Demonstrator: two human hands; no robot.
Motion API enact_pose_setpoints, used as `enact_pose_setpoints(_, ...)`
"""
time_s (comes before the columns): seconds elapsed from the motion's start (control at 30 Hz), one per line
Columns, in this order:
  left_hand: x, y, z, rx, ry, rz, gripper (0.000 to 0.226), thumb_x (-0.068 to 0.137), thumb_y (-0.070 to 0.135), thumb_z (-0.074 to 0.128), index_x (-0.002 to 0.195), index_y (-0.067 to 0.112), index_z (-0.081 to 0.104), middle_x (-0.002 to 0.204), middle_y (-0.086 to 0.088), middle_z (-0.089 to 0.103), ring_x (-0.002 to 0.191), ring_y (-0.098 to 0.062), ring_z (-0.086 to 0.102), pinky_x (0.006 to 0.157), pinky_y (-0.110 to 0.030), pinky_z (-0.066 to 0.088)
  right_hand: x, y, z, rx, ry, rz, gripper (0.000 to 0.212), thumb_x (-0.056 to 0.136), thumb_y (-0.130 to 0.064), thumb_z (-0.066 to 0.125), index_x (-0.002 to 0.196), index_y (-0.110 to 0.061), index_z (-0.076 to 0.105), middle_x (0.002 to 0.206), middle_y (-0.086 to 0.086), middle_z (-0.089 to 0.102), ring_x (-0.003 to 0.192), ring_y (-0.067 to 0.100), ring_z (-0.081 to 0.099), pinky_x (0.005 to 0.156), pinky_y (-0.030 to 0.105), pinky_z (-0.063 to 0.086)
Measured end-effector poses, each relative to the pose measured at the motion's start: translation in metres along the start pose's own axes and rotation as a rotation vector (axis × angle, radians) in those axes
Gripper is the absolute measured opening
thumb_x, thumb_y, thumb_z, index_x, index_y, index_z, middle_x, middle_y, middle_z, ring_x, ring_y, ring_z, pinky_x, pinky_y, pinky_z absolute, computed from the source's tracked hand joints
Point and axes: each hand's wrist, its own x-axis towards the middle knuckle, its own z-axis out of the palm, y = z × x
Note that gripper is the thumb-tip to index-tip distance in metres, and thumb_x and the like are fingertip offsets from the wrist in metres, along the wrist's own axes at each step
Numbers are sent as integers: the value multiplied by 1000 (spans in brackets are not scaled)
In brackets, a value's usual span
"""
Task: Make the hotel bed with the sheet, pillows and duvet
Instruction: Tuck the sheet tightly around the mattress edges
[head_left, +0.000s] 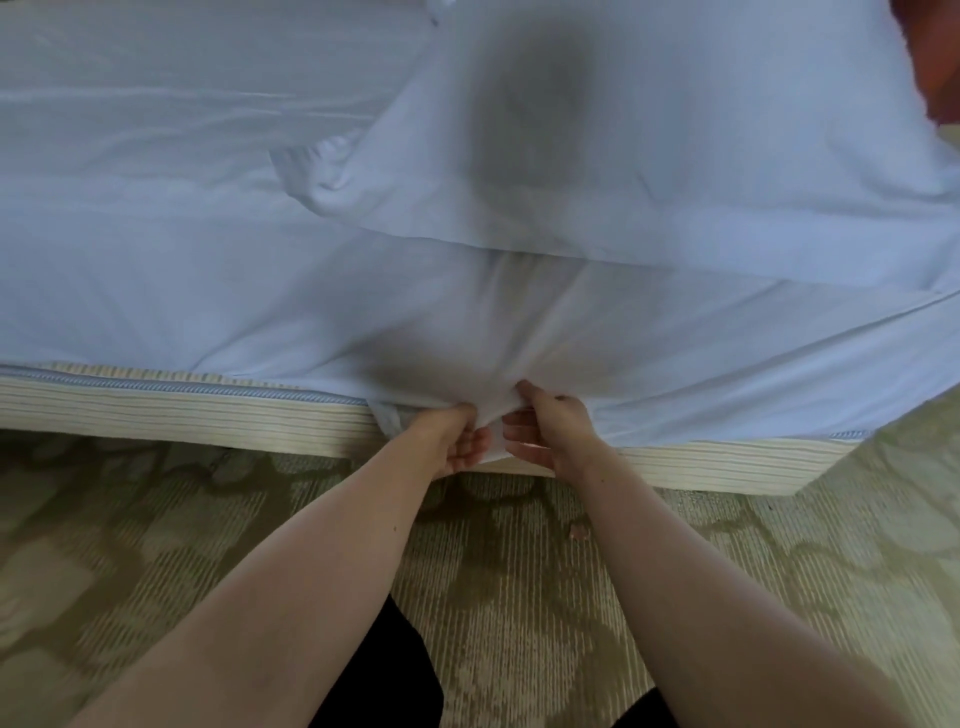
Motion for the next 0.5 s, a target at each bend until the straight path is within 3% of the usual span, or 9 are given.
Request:
enact_pose_setpoints(0.1, 2, 1, -4, 0, -49, -40, 19, 93, 14, 48, 74, 10, 52, 71, -3, 66, 58, -10, 61, 46, -23, 50, 4, 1, 5, -166, 120, -173, 34, 96, -29, 49, 77, -4, 60, 67, 12, 66, 53, 24, 60, 51, 31, 50)
enact_pose_setpoints(0.2, 7, 3, 2, -17, -69, -28, 20, 94, 15, 47, 75, 11, 50, 75, -4, 66, 61, -10, 62, 50, -24, 50, 10, 6, -8, -522, 259, -306, 42, 94, -36, 37, 78, -6, 61, 76, 13, 66, 70, 31, 63, 66, 41, 51)
enact_pose_setpoints(0.27, 10, 2, 9, -17, -74, -24, 21, 95, 16, 48, 75, 10, 50, 73, -5, 66, 58, -10, 63, 51, -23, 50, 16, 5, -17, -623, 307, -325, 43, 95, -38, 35, 81, -6, 60, 79, 13, 62, 77, 31, 60, 67, 37, 44)
enact_pose_setpoints(0.4, 13, 4, 15, -16, -64, -2, 22, 96, 17, 47, 76, 9, 53, 55, -2, 68, 45, -7, 64, 55, -23, 53, 17, -8, -18, -406, 185, -205, 42, 96, -32, 37, 76, -3, 61, 55, 9, 62, 53, 27, 59, 52, 29, 42)
enact_pose_setpoints(0.5, 12, 10, 14, -16, -69, 27, 20, 98, 14, 44, 85, 5, 56, 81, -9, 72, 63, -13, 67, 66, -27, 55, 11, -8, -24, -236, 78, -71, 37, 98, -24, 37, 90, 0, 64, 73, 14, 73, 65, 27, 70, 58, 29, 54)
